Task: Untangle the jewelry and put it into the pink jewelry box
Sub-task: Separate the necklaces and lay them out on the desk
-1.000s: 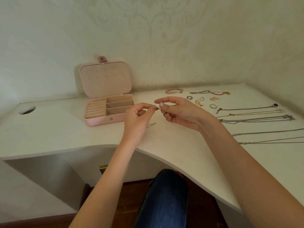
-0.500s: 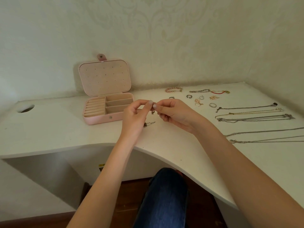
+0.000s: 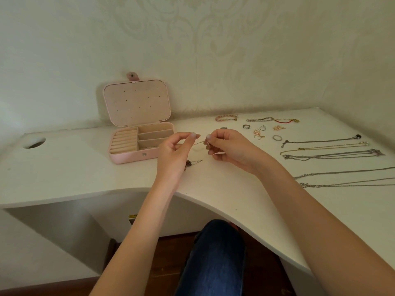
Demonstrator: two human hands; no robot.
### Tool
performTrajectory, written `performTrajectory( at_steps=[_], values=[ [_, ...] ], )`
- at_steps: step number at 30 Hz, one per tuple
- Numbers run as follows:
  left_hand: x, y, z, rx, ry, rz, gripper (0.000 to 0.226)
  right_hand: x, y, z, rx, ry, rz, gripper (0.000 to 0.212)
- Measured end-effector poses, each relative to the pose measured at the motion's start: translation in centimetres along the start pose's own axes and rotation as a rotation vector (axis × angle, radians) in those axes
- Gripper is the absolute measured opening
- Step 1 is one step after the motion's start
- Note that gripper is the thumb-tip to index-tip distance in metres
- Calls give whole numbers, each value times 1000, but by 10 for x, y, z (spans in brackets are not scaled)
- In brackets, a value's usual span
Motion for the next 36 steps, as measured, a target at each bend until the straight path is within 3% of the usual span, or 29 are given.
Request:
performTrajectory(
  at_steps=[3, 7, 12, 24, 32, 36],
  values=[
    [1, 1, 3, 16, -21, -29, 6, 1, -2, 0, 16, 6, -23, 20],
    [5, 2, 5, 67, -76, -114, 6, 4, -7, 1, 120, -35, -242, 27],
    [2, -1, 1, 46, 31, -118, 7, 6, -6, 5, 254, -175, -333, 34],
    [5, -1, 0, 95, 7, -144, 18, 1, -9, 4, 273, -288, -517, 38],
    [2, -1, 1, 43, -2, -112, 27, -6, -6, 3, 160, -119, -242, 29],
    [-2, -4, -1, 144, 1, -266, 14, -14, -12, -1, 107, 44, -363, 27]
  ],
)
Point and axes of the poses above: each hand's wrist, its own z-axis away from the middle knuckle, its own x-axis out of the palm, y = z × x, the point moved 2 cm from there along -z, towards the middle knuckle, and after that the axes turned 6 degrees about y, right-handed, at the moved point
